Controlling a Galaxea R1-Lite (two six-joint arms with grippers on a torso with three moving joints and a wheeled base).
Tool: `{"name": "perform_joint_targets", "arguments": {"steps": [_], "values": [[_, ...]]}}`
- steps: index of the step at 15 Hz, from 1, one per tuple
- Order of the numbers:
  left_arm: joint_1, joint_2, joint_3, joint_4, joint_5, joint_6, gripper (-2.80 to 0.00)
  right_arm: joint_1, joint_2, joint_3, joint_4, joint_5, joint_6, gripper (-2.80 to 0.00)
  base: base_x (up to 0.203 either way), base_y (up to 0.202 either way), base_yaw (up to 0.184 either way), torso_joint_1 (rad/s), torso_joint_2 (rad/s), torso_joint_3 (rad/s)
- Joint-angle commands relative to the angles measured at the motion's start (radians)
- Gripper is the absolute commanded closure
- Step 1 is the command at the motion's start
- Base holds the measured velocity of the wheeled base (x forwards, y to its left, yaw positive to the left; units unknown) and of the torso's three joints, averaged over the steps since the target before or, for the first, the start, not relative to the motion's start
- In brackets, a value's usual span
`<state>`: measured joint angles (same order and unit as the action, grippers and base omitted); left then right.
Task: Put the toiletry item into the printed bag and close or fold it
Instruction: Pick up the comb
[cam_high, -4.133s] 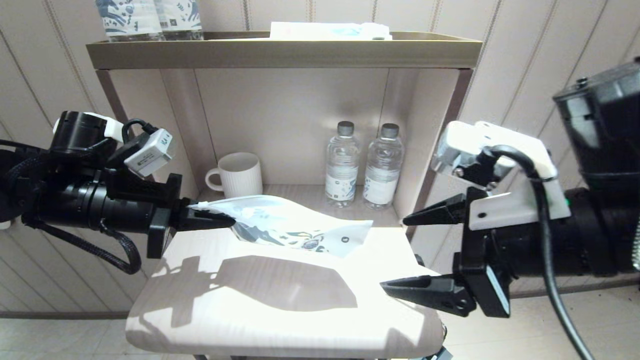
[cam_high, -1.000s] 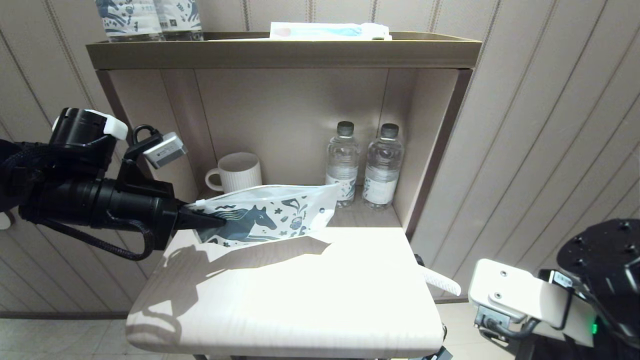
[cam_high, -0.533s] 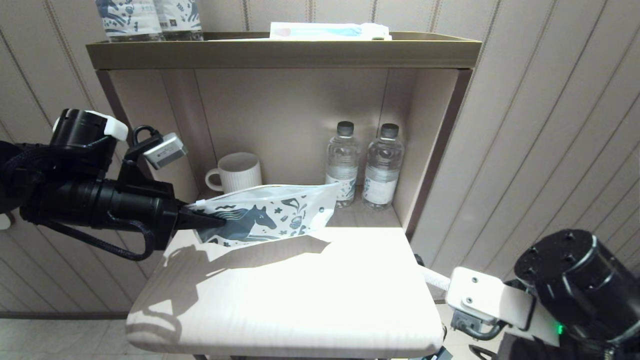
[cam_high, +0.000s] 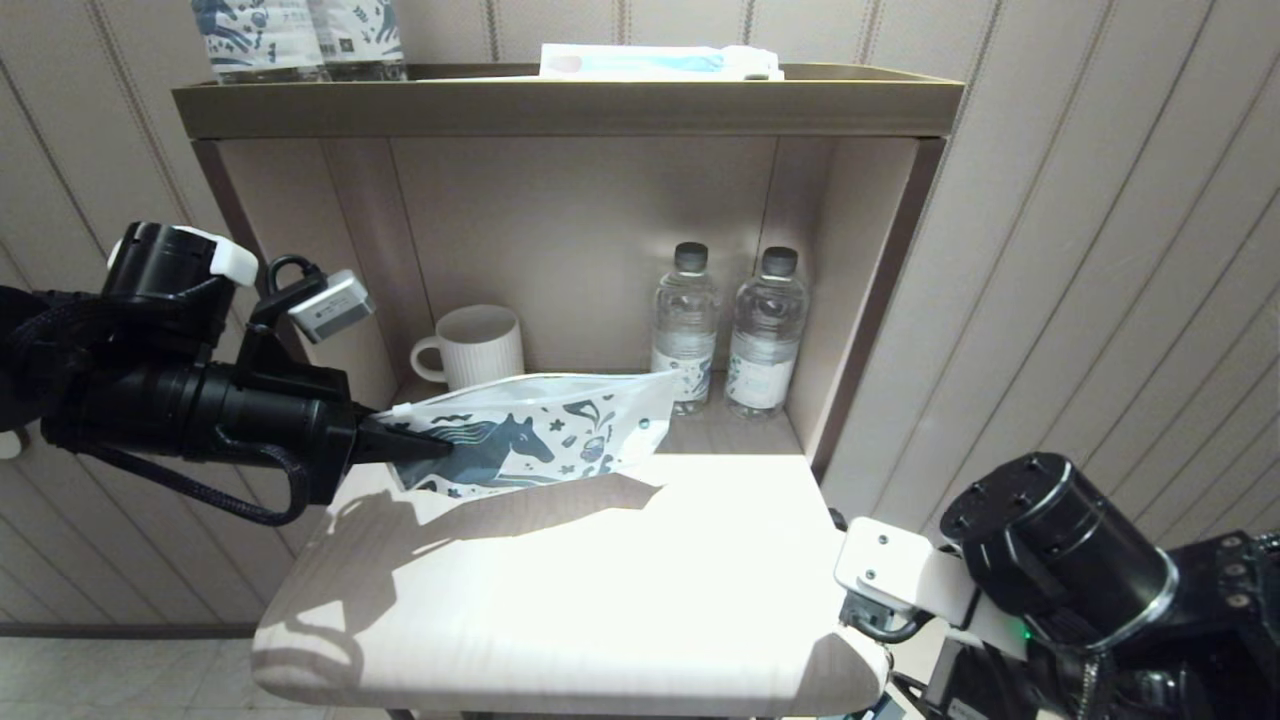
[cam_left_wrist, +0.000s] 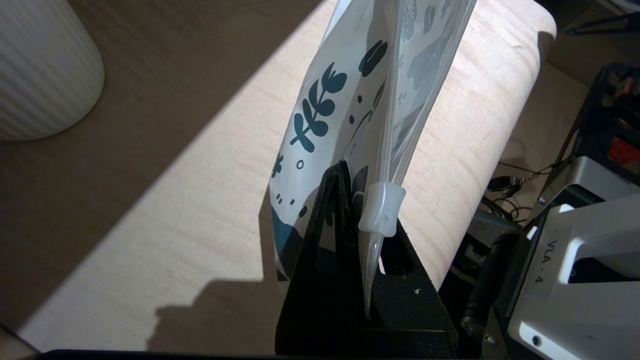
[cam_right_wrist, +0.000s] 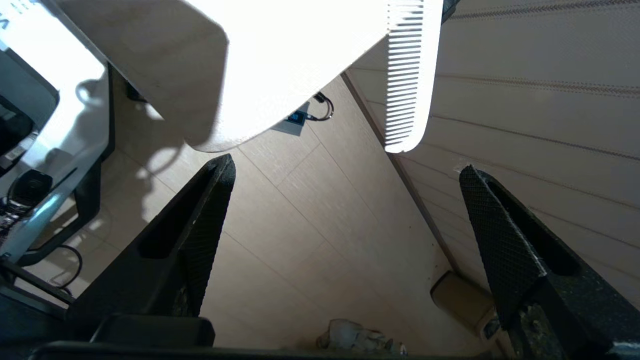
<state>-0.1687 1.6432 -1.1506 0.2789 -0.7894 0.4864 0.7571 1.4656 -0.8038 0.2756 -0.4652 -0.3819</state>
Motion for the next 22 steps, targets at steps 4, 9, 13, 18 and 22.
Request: {"name": "perform_joint_targets", "arguments": {"steps": [4, 9, 13, 18, 22], "values": [[0.0, 0.001, 0.003, -0.01, -0.005, 0.003, 0.0, -0.001, 0.014, 0.046, -0.054, -0.117, -0.002, -2.8, 0.0, 0.0, 0.0, 0.0, 0.0, 0.0], [0.0, 0.001, 0.021, -0.037, -0.013, 0.003, 0.0, 0.021, 0.035, 0.108, -0.128, -0.141, -0.004, -2.8, 0.0, 0.0, 0.0, 0.0, 0.0, 0.0], [0.0, 0.002, 0.03, -0.047, -0.014, 0.003, 0.0, 0.017, 0.05, 0.13, -0.184, -0.153, -0.023, -2.8, 0.0, 0.0, 0.0, 0.0, 0.0, 0.0], [0.0, 0.007, 0.032, -0.047, -0.019, 0.004, 0.0, -0.032, 0.122, 0.134, -0.311, -0.154, -0.048, -2.8, 0.0, 0.0, 0.0, 0.0, 0.0, 0.0], [0.0, 0.024, 0.032, -0.048, -0.019, 0.012, 0.0, -0.037, 0.157, 0.123, -0.35, -0.154, -0.06, -2.8, 0.0, 0.0, 0.0, 0.0, 0.0, 0.0]]}}
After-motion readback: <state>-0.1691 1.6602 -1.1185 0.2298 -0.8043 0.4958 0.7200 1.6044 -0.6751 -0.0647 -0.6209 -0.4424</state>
